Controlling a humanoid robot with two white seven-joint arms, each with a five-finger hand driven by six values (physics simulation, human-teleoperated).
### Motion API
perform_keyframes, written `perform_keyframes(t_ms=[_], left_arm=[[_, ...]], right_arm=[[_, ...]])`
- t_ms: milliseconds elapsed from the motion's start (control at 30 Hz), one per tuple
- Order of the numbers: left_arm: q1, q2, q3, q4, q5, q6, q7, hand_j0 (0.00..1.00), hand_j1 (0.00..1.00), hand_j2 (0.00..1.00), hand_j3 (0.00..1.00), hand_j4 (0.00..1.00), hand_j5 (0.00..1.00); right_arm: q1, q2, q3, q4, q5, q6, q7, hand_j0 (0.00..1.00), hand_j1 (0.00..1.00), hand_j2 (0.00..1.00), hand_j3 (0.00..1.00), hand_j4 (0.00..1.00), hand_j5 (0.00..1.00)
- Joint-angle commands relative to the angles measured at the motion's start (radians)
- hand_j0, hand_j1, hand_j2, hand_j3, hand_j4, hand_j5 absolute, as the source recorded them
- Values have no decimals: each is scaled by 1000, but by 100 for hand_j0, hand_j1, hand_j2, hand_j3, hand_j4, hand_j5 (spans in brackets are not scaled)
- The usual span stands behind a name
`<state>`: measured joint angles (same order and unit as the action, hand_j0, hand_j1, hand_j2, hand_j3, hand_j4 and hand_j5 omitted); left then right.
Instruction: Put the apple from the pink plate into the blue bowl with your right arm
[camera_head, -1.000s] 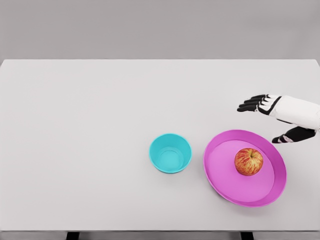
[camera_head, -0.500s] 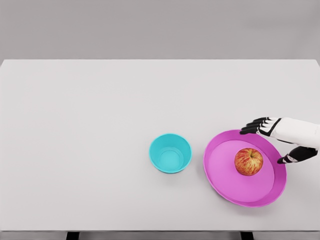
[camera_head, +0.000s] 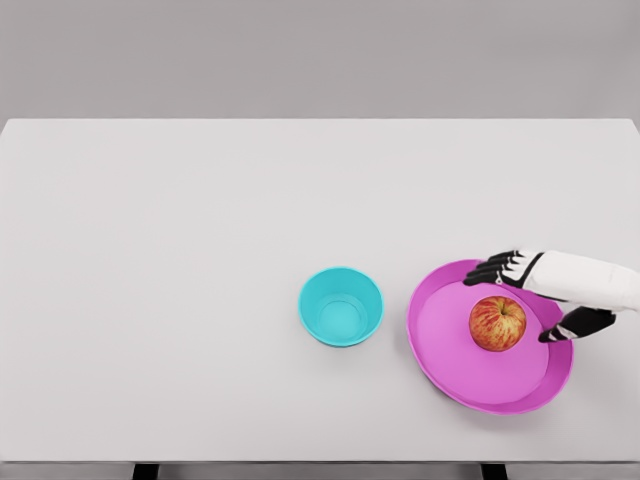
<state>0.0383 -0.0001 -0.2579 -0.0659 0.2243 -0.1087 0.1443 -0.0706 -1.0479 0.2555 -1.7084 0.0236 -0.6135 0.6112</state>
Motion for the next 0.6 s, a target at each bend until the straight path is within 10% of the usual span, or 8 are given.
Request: perform_keyframes(t_ms=[0,567], left_arm=[[0,0,0,0,1,0,0,100,100,100,100,100,100],[0,0,0,0,1,0,0,100,100,100,100,100,100]], right_arm=[[0,-26,30,0,-8,3,0,100,100,100,100,100,100],[-100,-23,174,3,-8,3,0,100,100,100,100,100,100]])
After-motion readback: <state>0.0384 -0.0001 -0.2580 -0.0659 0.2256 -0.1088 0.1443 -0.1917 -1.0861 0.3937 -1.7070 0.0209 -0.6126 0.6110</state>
